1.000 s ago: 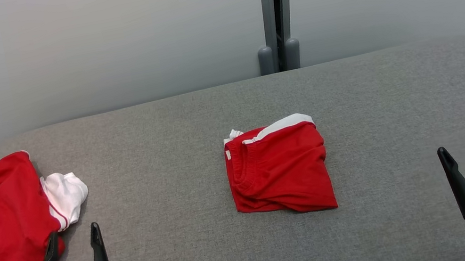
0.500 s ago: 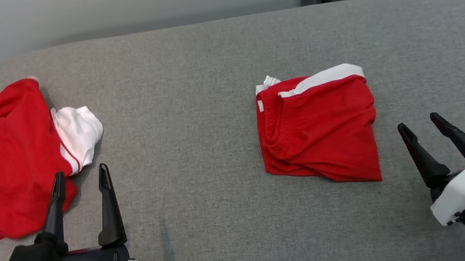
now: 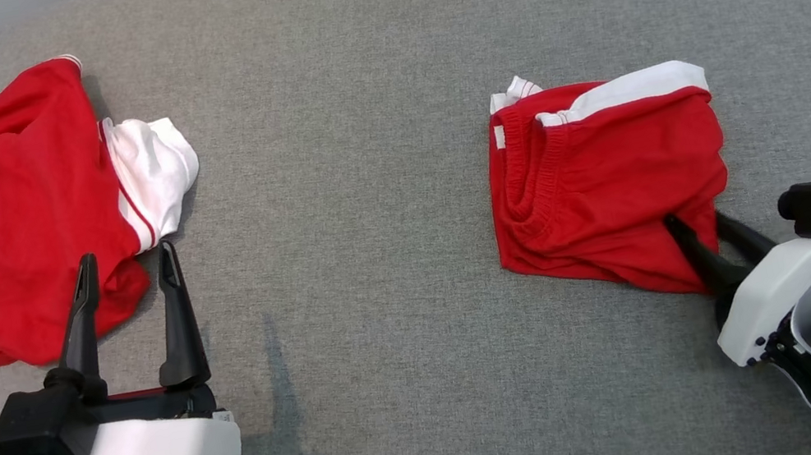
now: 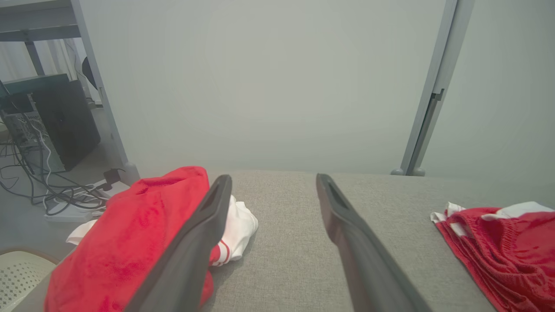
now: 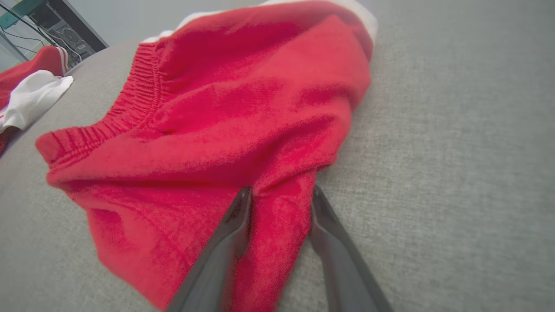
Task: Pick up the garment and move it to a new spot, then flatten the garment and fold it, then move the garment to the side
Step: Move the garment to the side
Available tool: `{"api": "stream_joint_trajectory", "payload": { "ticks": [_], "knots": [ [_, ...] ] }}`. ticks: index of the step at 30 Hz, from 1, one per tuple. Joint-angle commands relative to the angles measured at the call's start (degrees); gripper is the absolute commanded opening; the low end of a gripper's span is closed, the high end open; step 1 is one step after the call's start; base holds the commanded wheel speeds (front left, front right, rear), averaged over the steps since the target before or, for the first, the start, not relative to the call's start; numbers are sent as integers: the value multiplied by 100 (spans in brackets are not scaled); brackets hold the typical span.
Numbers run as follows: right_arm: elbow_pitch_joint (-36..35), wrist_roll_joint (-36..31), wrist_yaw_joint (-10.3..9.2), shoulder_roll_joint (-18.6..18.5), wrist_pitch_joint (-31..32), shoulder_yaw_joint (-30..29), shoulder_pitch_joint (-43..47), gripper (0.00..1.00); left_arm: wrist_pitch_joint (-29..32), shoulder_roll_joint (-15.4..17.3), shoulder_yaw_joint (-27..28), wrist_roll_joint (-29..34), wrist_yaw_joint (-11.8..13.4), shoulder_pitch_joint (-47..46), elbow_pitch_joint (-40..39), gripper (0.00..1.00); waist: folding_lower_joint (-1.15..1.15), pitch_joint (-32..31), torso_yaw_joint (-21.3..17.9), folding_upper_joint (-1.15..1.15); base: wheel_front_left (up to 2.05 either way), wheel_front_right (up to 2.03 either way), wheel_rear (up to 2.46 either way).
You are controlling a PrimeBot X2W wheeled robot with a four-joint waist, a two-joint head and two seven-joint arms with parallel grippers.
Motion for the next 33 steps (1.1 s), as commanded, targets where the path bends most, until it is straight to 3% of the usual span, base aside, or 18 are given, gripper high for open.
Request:
{"api": "stream_joint_trajectory", "payload": {
  "ticks": [1, 7, 15, 26, 33],
  "knots": [
    [123, 69, -1, -26, 115, 77, 33, 0, -36, 15, 43, 36, -42, -100, 22, 100, 0, 6, -24, 0, 0, 0, 0],
    [78, 218, -9, -231, 138, 159, 64, 0, -57, 48, 184, 101, -107, -145, -6, 100, 0, -96, -239, 0, 0, 0, 0],
    [-121, 214, -5, -423, 50, 204, 127, 0, -63, 132, 395, 171, -135, -79, -125, 100, 0, -104, -810, 0, 0, 0, 0],
    [362, 351, -2, -984, -285, 1119, -1221, 0, 129, 361, 349, 352, -195, -518, -519, 100, 0, 651, -2054, 0, 0, 0, 0],
    [951, 620, -2, -1456, -759, 1379, -1807, 0, 423, 591, 280, 505, -240, -808, -829, 100, 0, 1006, -2572, 0, 0, 0, 0]
  ]
}}
